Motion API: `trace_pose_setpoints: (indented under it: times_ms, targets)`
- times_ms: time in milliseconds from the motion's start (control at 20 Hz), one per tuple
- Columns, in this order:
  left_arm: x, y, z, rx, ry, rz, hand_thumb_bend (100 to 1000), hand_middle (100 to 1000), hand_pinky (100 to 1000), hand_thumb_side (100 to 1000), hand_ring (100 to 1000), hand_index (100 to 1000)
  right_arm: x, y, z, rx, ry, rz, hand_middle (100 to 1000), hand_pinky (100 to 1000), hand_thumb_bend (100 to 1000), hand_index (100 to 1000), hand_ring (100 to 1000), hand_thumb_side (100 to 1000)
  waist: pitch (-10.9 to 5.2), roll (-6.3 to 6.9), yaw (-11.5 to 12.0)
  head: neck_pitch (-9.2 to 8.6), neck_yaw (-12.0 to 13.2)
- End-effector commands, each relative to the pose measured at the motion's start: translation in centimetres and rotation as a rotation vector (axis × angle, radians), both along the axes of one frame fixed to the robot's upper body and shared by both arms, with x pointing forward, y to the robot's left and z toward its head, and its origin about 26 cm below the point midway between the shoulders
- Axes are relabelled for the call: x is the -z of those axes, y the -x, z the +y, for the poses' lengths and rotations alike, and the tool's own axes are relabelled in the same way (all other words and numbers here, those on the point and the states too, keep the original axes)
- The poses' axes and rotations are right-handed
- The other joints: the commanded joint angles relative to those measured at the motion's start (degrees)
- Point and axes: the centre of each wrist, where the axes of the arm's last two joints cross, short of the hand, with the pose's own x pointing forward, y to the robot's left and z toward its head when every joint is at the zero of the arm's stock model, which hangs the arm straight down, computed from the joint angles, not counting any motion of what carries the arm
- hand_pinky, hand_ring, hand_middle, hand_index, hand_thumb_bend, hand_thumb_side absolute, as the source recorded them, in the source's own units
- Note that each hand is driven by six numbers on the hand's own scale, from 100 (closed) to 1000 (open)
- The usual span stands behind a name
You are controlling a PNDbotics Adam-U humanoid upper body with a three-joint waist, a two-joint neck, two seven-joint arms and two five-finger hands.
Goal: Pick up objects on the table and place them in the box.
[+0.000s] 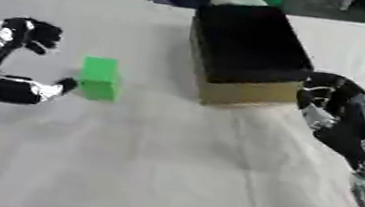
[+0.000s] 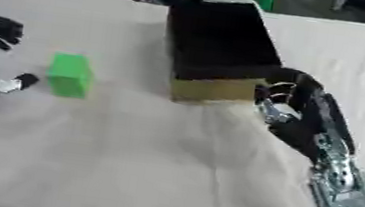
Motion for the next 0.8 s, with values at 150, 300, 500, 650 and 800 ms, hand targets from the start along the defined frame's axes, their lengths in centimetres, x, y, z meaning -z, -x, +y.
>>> trace_pose_setpoints:
  times_ms: [150, 300, 500, 650, 800]
  targets:
    - [-3.2, -0.4, 0.9, 0.021, -0.168, 0.000, 650, 665, 693, 107, 698, 783, -0.7, 0.1, -0.4, -0.008, 0.016, -0.020, 644, 610, 269, 762, 639, 320, -1.15, 0.24, -0.1, -0.04, 0.1]
    - [-4.4, -0.9, 1.0, 0.049, -0.226, 0.023, 668, 663, 696, 105, 696, 780, -0.6, 0.1, -0.3, -0.011, 0.018, -0.017, 644, 610, 269, 762, 639, 321, -1.33, 0.39, -0.3, -0.01, 0.3]
    - [-5.6, -1.9, 0.8, 0.081, -0.290, 0.063, 683, 665, 700, 112, 698, 781, -0.5, 0.1, -0.3, -0.015, 0.021, -0.013, 644, 610, 269, 762, 639, 321, -1.53, 0.60, -0.6, -0.05, 0.4]
    - [-5.9, -3.0, 0.6, 0.092, -0.312, 0.106, 685, 665, 699, 120, 698, 781, -0.4, 0.1, -0.3, -0.018, 0.023, -0.010, 643, 610, 268, 762, 638, 322, -1.71, 0.70, -0.8, -0.03, 0.3]
    - [-5.7, -4.4, 0.3, 0.096, -0.340, 0.156, 702, 667, 703, 134, 700, 783, -0.4, 0.1, -0.3, -0.021, 0.025, -0.006, 643, 610, 268, 762, 638, 322, -1.90, 0.73, -1.0, -0.04, 0.2]
